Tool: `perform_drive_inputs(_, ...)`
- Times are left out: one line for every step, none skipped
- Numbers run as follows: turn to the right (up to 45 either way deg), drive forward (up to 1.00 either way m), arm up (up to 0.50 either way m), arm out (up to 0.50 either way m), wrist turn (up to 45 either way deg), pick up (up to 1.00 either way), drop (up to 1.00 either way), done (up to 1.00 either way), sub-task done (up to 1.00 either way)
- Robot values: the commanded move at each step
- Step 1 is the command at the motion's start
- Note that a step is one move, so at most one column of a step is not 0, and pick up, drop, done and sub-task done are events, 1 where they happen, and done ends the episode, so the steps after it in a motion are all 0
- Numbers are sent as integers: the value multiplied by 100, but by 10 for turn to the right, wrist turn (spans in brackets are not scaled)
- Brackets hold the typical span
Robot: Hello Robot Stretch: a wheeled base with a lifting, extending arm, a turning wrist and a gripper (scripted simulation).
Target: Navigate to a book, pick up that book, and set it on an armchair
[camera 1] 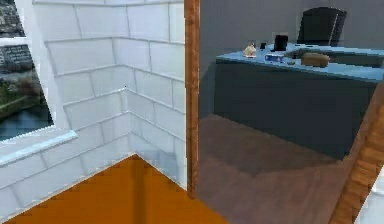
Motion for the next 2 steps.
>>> perform_drive_inputs(0, 60, 0, 0, 0, 0, 0, 0, 0)
perform_drive_inputs(450, 0, 0, 0, 0, 0, 0, 0, 0)
